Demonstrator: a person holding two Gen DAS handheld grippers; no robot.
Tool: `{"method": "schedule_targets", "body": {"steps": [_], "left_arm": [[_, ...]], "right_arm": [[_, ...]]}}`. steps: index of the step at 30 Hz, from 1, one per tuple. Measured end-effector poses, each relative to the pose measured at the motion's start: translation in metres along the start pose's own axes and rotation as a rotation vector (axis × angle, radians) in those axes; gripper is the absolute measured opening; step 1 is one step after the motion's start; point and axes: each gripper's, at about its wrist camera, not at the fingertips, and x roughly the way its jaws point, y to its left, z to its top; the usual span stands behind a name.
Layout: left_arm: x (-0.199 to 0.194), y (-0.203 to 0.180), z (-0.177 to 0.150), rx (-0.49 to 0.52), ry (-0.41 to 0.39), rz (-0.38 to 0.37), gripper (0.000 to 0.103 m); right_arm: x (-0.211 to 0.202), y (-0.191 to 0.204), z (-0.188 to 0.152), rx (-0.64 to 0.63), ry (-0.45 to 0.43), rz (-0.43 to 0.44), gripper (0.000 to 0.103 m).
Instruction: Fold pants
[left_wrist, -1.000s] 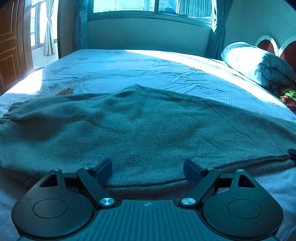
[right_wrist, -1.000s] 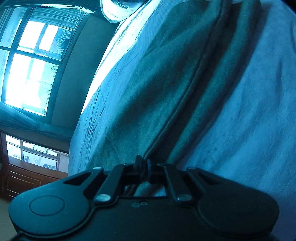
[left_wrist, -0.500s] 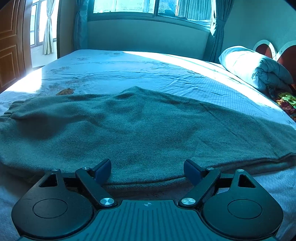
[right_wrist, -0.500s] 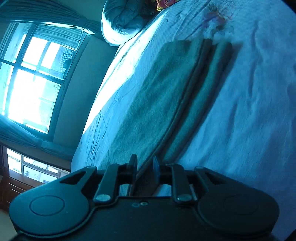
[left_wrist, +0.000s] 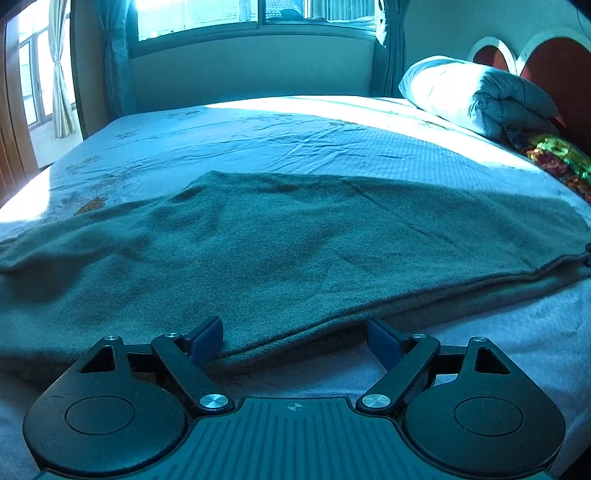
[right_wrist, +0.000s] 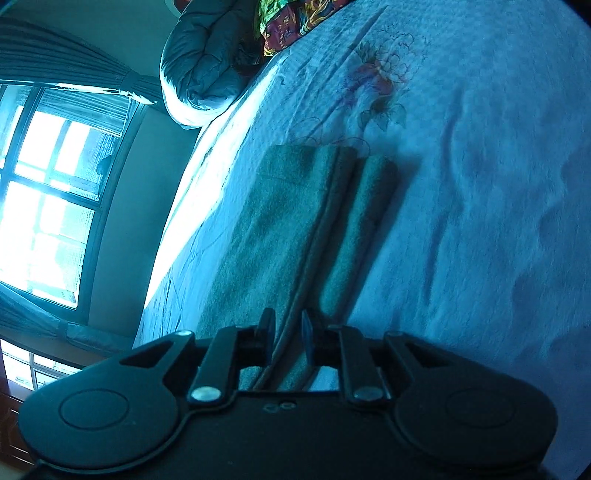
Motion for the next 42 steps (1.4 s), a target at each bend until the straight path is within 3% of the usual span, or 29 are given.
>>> {"method": "schedule_targets", "body": {"steps": [2, 7, 9, 12, 17, 22, 24, 27, 32, 34, 38, 42], "left_arm": [[0.001, -0.006, 0.0, 0.041, -0.002, 0.025, 0.079], [0.0, 0.0, 0.008, 0.035, -0.014, 0.041, 0.06], [-0.005, 0.002, 0.012, 0.018, -0.045, 0.033, 0.058], [0.004, -0.006, 0.013, 0.033, -0.016, -0.006, 0.058], [0.005, -0.029, 0.009, 0.064, -0.066, -0.096, 0.058], [0.015, -0.023, 0.003, 0.006, -0.035, -0.115, 0.046], [0.015, -0.017, 0.004, -0.011, -0.045, -0.145, 0.033], [0.019, -0.006, 0.007, -0.019, -0.02, -0.172, 0.024], [0.021, 0.007, 0.007, -0.039, -0.038, -0.232, 0.017], [0.02, 0.011, 0.004, -0.036, -0.041, -0.246, 0.016], [0.021, 0.013, 0.005, -0.012, -0.027, -0.255, 0.016], [0.019, 0.012, 0.01, 0.042, -0.016, -0.251, 0.016]], "right_arm": [[0.001, -0.002, 0.002, 0.003, 0.004, 0.003, 0.007], [0.0, 0.0, 0.002, -0.006, 0.011, 0.006, 0.007], [0.0, -0.001, 0.003, -0.005, 0.012, 0.009, 0.007], [0.001, -0.003, 0.004, 0.001, 0.004, 0.012, 0.007], [-0.004, -0.007, 0.005, 0.017, -0.018, 0.015, 0.007], [-0.001, -0.011, 0.015, 0.05, -0.039, 0.014, 0.007], [0.006, -0.01, 0.019, 0.059, -0.029, 0.012, 0.007], [0.011, -0.001, 0.023, 0.023, -0.021, -0.026, 0.0], [-0.023, 0.048, 0.032, -0.107, -0.078, 0.08, 0.0], [-0.038, 0.055, 0.031, -0.161, -0.093, 0.083, 0.0], [-0.013, -0.004, 0.025, -0.063, 0.005, -0.085, 0.0], [-0.012, -0.007, 0.019, -0.067, -0.018, -0.062, 0.0]]}}
